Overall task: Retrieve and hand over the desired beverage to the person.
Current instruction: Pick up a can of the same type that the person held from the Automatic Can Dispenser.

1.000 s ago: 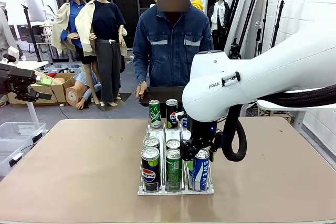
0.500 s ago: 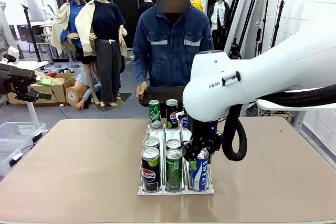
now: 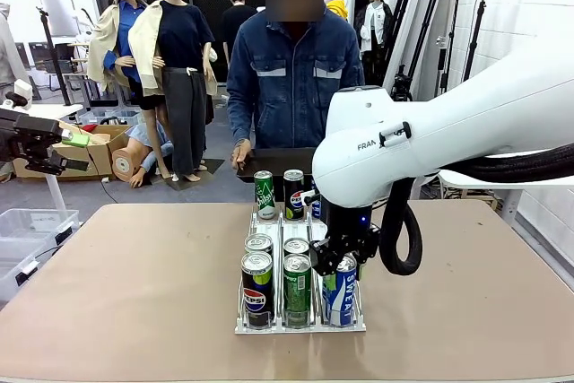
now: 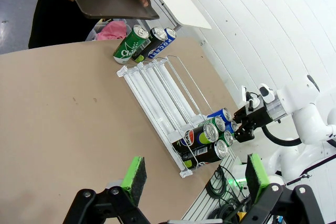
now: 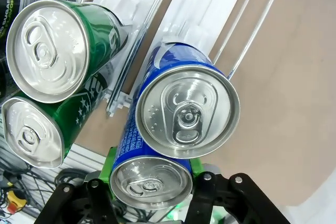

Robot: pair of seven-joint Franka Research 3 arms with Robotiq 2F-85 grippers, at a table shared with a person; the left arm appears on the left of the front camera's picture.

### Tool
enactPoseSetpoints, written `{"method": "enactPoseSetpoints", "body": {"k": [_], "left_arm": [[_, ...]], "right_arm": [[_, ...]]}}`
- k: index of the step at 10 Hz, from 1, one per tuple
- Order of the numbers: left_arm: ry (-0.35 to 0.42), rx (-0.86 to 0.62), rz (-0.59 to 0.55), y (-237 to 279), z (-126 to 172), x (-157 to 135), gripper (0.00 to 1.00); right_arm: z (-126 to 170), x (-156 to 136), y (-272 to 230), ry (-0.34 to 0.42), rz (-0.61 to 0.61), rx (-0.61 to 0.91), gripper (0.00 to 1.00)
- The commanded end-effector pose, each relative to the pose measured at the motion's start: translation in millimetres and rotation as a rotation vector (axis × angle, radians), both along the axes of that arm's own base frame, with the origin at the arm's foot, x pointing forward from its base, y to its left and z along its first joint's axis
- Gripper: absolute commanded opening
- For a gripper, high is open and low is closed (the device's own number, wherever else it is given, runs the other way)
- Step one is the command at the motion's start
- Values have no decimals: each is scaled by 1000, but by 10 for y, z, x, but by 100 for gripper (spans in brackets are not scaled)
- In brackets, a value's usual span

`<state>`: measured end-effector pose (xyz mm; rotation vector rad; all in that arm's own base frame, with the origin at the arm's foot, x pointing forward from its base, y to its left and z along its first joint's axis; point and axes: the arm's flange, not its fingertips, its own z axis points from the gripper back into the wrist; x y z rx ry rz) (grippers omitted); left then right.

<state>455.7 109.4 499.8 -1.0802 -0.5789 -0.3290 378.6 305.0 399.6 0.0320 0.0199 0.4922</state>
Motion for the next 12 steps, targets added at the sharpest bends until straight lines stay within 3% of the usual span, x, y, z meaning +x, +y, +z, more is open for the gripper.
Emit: {"method": "enactPoseSetpoints", "body": {"k": [1, 2, 8, 12], "left_arm": [[-1, -7, 2, 9, 14, -6, 100], [-1, -7, 2, 9, 14, -6, 100], [-1, -7, 2, 9, 14, -6, 100], [-1, -7, 2, 9, 14, -6, 100]], "right_arm": [[-1, -3, 3, 0, 1, 0, 0], [0, 0, 0, 0, 0, 0, 0], [1259, 115, 109, -5, 58, -13, 0], [2115, 371, -204, -35, 50, -7, 0]]}}
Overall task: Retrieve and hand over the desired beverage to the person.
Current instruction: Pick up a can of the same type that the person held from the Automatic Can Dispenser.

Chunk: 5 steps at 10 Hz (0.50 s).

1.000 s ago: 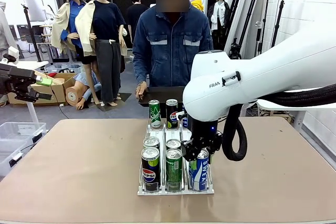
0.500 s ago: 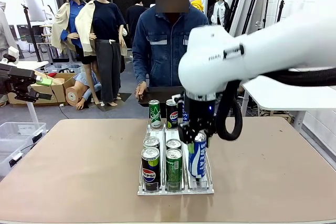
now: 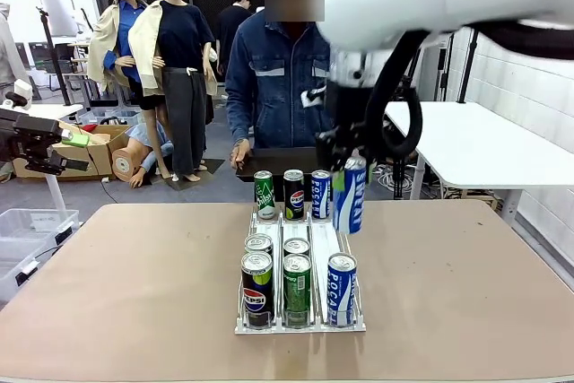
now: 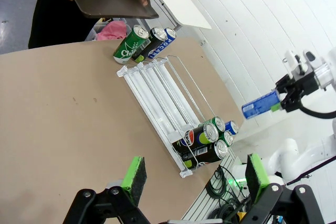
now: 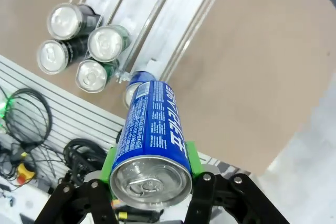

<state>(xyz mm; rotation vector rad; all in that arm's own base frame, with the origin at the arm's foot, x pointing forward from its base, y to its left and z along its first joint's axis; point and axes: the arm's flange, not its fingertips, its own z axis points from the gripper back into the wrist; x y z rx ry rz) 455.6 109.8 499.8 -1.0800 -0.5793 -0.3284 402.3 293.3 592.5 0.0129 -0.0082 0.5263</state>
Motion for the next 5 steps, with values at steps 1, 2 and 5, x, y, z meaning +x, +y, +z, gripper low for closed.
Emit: {"method": "enactPoseSetpoints", "body": {"k": [1, 2, 5], "left_arm": [[-1, -7, 2, 6, 14, -6, 100], [-1, -7, 2, 6, 14, -6, 100], [-1, -7, 2, 6, 14, -6, 100]], "right_arm": [[401, 216, -227, -11, 17, 17, 0], [576, 341, -381, -30, -3, 15, 0], [913, 720, -995, -20, -37, 36, 0]]}}
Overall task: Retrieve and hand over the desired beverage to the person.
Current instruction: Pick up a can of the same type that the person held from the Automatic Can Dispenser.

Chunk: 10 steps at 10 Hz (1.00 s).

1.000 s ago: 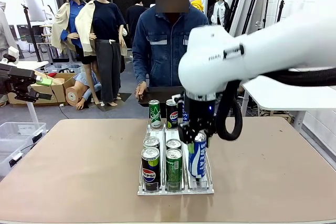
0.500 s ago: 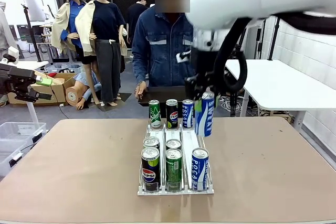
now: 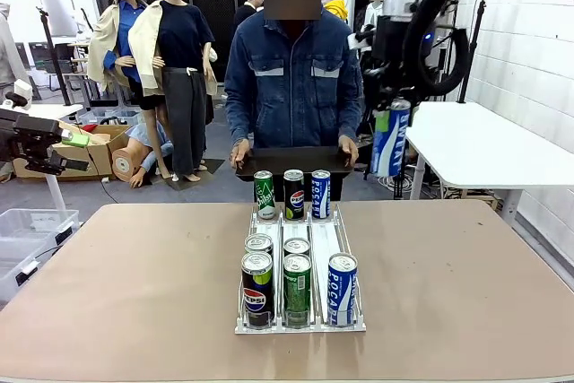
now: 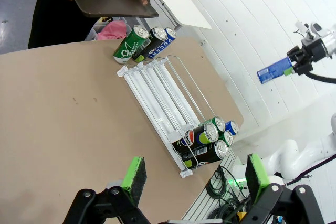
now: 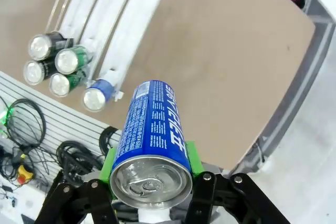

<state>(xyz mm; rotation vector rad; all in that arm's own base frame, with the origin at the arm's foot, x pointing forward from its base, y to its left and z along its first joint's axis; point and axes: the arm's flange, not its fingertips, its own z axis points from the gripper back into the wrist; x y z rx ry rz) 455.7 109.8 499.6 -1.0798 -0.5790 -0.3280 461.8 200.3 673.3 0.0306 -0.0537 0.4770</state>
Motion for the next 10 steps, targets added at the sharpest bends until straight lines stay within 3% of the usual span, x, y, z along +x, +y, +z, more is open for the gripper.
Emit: {"method": "enactPoseSetpoints", "body": {"k": [1, 4, 10], "left_arm": [[-1, -7, 1, 6, 15, -6, 100], [-1, -7, 1, 6, 15, -6, 100], [-1, -7, 1, 6, 15, -6, 100]], "right_arm": [[164, 192, -260, 19, 5, 29, 0], [104, 310, -820, 26, -13, 32, 0], [-322, 20, -1458, 59, -29, 50, 0]]}}
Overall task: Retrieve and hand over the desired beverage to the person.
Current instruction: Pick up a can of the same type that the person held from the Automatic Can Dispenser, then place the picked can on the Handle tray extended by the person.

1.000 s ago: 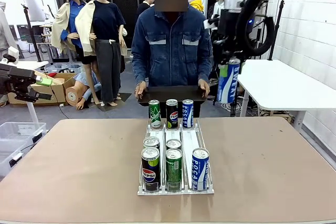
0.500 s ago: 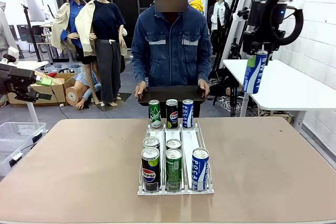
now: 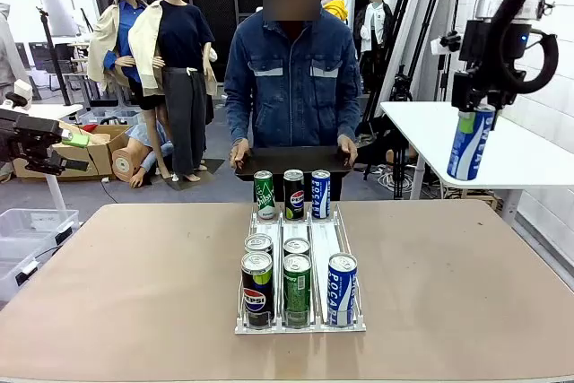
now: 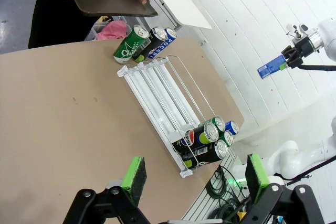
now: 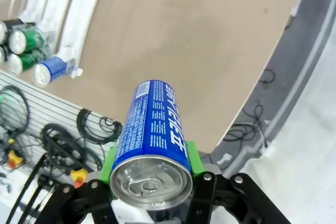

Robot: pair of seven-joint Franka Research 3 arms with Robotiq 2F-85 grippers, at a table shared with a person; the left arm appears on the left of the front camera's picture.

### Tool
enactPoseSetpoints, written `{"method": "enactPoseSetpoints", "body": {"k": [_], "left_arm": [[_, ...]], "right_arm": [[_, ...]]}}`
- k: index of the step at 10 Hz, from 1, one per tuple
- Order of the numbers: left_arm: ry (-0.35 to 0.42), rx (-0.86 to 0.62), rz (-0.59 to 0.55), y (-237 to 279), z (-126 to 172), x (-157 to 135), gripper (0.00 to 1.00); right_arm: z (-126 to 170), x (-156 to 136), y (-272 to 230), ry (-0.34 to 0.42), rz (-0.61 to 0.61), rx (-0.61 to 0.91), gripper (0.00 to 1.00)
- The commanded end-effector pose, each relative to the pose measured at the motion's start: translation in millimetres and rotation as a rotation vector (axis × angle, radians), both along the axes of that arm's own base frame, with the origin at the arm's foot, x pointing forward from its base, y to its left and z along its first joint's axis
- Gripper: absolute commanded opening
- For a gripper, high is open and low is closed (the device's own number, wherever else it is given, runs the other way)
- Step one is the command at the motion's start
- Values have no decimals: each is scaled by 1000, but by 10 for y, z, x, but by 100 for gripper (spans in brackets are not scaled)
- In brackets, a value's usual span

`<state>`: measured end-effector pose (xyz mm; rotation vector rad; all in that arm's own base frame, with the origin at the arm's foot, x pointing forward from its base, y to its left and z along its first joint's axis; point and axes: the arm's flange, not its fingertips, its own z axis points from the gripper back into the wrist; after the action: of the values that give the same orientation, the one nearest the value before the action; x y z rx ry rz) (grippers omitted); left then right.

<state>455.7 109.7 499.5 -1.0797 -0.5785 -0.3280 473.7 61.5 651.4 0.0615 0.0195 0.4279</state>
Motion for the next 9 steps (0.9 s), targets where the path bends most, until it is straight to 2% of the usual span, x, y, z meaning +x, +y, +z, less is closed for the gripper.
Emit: {"method": "enactPoseSetpoints", "body": {"k": [1, 3, 4, 9], "left_arm": [[-2, -7, 2, 7, 17, -7, 100], [-2, -7, 2, 7, 17, -7, 100], [-2, -7, 2, 7, 17, -7, 100], [-2, -7, 2, 7, 17, -7, 100]], "right_arm": [[-141, -110, -118, -19, 21, 51, 0], [-152, -127, -138, -19, 33, 65, 0], [-143, -67, -113, 13, 4, 20, 0], [-143, -67, -113, 13, 4, 20, 0]]}}
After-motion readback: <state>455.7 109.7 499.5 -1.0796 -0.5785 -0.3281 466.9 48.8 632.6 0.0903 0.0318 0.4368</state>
